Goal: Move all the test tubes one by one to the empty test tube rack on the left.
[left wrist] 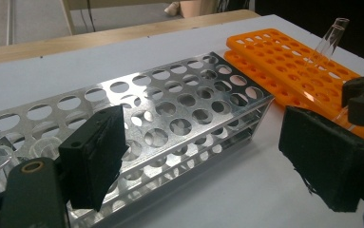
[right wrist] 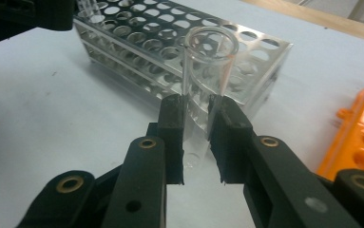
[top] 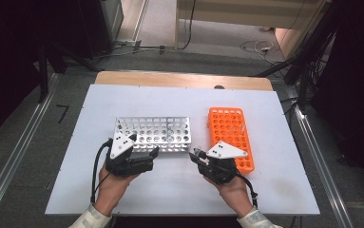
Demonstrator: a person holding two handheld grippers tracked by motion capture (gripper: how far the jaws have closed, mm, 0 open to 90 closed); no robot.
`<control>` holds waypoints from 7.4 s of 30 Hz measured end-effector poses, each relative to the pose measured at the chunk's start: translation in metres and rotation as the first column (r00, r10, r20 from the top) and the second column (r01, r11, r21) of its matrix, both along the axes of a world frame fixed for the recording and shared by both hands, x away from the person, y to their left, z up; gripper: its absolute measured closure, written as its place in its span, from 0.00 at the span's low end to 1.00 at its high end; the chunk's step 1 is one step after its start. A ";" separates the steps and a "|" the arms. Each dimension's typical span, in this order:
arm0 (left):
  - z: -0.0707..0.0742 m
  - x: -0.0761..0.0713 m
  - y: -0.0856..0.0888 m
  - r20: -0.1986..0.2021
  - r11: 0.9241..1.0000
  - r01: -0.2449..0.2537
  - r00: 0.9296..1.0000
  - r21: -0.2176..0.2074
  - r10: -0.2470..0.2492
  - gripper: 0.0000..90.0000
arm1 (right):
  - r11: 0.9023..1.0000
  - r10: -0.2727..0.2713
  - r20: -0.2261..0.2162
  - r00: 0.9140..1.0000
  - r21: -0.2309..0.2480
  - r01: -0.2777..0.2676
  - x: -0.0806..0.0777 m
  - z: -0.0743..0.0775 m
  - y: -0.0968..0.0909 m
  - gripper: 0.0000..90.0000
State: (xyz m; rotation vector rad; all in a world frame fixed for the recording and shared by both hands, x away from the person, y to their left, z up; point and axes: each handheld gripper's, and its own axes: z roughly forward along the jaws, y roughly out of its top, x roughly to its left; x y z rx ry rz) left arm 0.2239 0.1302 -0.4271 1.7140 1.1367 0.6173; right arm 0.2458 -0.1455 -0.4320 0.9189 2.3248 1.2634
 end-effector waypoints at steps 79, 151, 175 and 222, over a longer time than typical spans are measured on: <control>0.004 -0.007 -0.007 0.035 0.991 0.136 0.990 -0.010 -0.135 0.84 | 0.987 0.159 -0.058 0.986 -0.022 -0.161 0.011 0.001 0.071 0.42; 0.020 0.030 0.045 0.083 0.995 -0.097 0.992 -0.003 0.096 0.84 | 0.997 -0.078 -0.061 0.995 0.010 0.079 0.001 -0.002 -0.065 0.38; 0.000 0.032 0.038 0.028 0.993 -0.089 0.996 0.075 0.087 0.83 | 0.996 -0.087 -0.073 0.994 -0.001 0.087 0.004 -0.005 -0.067 0.38; 0.016 0.013 0.028 0.001 0.993 -0.090 0.996 -0.083 0.090 0.06 | 0.960 -0.278 -0.030 0.960 -0.020 0.278 0.028 -0.011 -0.109 0.38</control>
